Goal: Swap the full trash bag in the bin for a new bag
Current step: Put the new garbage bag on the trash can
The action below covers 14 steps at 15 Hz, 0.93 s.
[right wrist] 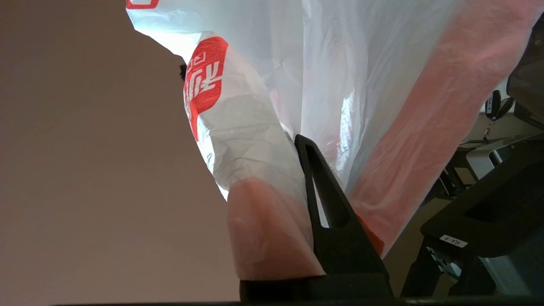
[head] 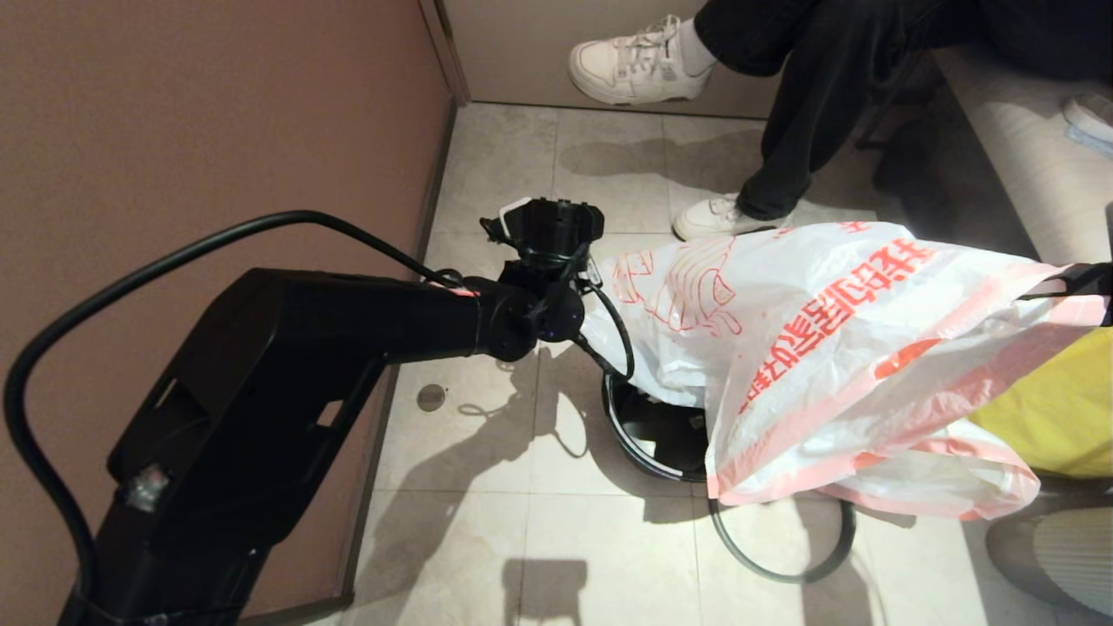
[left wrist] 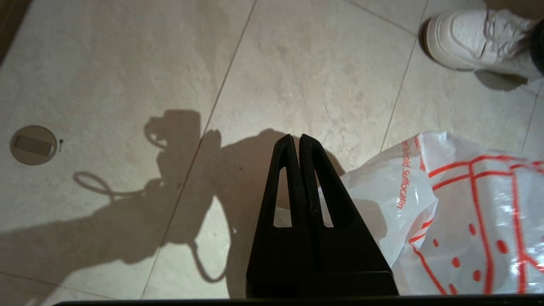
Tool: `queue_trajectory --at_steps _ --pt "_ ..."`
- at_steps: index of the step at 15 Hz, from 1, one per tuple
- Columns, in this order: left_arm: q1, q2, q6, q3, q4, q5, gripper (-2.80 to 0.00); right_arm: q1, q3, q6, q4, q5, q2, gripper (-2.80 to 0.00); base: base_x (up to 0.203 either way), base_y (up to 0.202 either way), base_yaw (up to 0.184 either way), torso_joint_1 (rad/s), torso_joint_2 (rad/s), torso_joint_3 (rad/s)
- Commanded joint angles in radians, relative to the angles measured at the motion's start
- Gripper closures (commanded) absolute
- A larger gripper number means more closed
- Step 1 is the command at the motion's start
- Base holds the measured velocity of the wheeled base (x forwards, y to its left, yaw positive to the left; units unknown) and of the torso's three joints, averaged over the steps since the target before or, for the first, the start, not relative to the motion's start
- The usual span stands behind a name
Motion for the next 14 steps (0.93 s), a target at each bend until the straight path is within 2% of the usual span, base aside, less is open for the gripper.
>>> queue_trajectory --at_steps 1,4,7,8,10,14 --pt "-0.003 0.04 -0.003 -0.003 -0.003 -0.008 0.0 0.0 0.002 0.007 0.009 0.005 -0.003 0.0 0.0 0.0 0.0 0.0 0.0 0.0" --pt "-0.023 0.053 -0.006 -0.002 0.009 -0.041 0.0 0.0 0.006 0.005 0.012 0.006 -0.001 0.0 0.0 0.0 0.0 0.0 0.0 0.0" --pt "-0.084 0.063 -0.006 -0.003 0.056 -0.148 0.0 0.0 0.01 0.005 0.013 0.008 -0.004 0.0 0.0 0.0 0.0 0.0 0.0 0.0" --pt "-0.111 0.074 -0.005 -0.003 0.058 -0.165 0.0 0.001 0.018 0.005 0.013 0.008 -0.009 0.0 0.0 0.0 0.0 0.0 0.0 0.0" --pt "-0.156 0.11 -0.003 -0.01 0.058 -0.175 0.0 0.002 0.035 0.005 0.013 0.008 -0.019 0.0 0.0 0.0 0.0 0.0 0.0 0.0" --pt "-0.2 0.154 -0.004 -0.009 0.062 -0.179 0.0 0.0 0.044 0.004 0.015 0.007 -0.032 0.0 0.0 0.0 0.0 0.0 0.0 0.0"
